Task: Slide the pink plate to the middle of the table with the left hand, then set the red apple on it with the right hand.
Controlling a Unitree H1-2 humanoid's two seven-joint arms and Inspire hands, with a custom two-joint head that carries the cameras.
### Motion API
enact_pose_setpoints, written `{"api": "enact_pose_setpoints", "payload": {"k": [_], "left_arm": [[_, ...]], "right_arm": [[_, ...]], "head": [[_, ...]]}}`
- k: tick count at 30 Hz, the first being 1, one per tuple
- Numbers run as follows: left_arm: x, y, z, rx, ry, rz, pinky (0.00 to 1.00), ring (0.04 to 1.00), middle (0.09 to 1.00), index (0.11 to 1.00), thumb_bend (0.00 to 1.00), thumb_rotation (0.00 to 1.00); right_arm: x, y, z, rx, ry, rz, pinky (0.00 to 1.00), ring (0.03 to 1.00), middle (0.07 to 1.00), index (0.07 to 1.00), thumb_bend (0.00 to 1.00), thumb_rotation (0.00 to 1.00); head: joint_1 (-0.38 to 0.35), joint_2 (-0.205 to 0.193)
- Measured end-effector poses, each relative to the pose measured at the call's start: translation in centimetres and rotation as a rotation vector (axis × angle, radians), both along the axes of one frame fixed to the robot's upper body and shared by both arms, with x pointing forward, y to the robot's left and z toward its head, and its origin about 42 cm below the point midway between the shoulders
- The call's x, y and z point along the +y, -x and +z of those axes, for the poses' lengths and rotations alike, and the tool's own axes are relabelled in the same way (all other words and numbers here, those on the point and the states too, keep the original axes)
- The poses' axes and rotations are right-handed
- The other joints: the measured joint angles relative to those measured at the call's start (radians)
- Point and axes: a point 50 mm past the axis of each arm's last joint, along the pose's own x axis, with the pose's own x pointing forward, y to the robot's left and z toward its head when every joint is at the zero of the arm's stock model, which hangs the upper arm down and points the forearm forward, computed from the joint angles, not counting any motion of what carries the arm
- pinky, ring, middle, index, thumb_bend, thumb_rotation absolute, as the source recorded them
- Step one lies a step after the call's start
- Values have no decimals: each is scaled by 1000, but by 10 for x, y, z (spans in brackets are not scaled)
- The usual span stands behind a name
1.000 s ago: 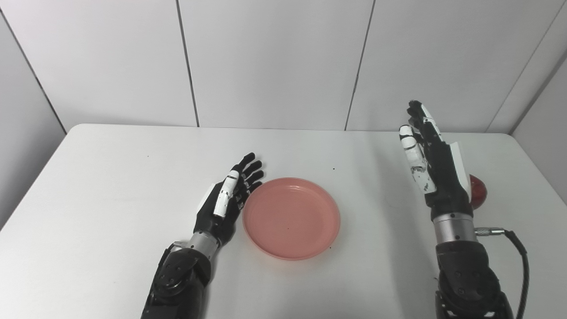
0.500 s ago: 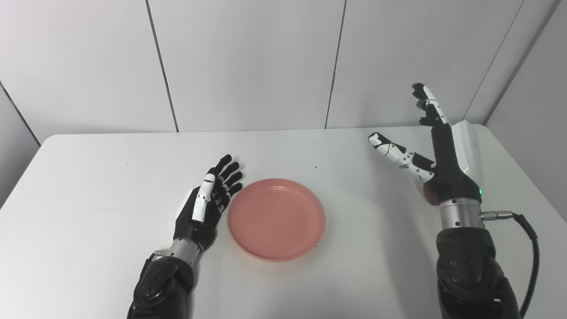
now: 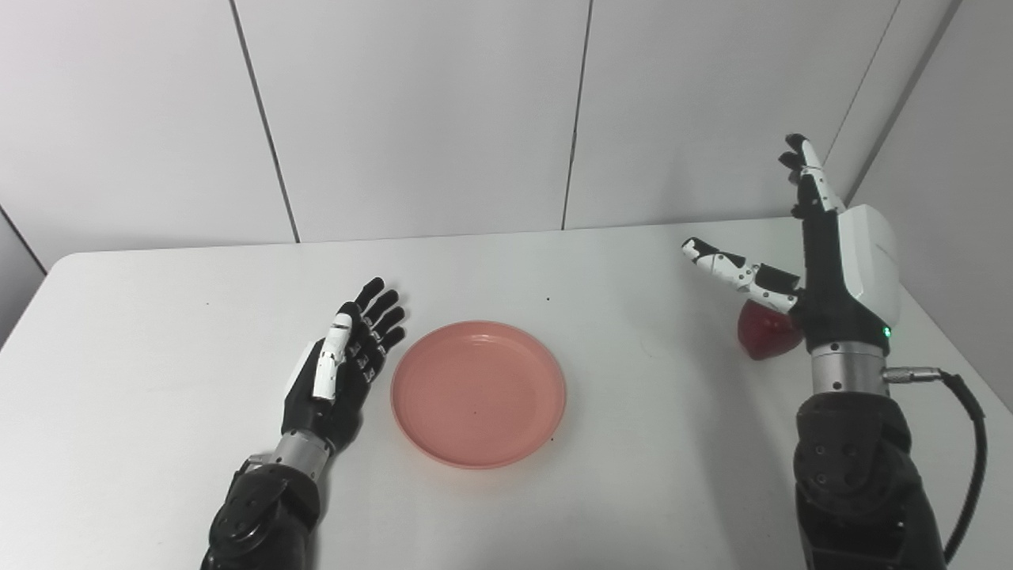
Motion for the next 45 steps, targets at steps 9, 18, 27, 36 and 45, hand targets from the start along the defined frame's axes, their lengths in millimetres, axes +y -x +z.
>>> {"api": "enact_pose_setpoints", "payload": {"k": [9,18,27,36,45], "left_arm": [[3,-1,-1,-1,3,0,929,930,934,916,359,1000],[8,-4,-1,-3,2,9,927,922,928,915,351,1000],[15,-6,-3,-17,7,15,939,929,931,916,355,1000],[21,-7,-3,-22,-4,15,937,932,934,919,355,1000],[21,-7,-4,-22,-3,11,933,926,931,916,356,1000]], "right_arm": [[-24,-3,-24,47,12,-100,780,864,900,942,1000,492],[-37,-8,-40,78,4,-155,786,873,914,936,1000,530],[-49,-14,-62,134,-31,-169,763,863,914,948,1000,530],[-52,-20,-77,188,-49,-161,731,842,907,935,1000,498],[-49,-24,-82,207,-90,-132,752,858,908,935,1000,489]], "head": [[-32,5],[-51,3],[-63,5],[-64,6],[-68,11]]}}
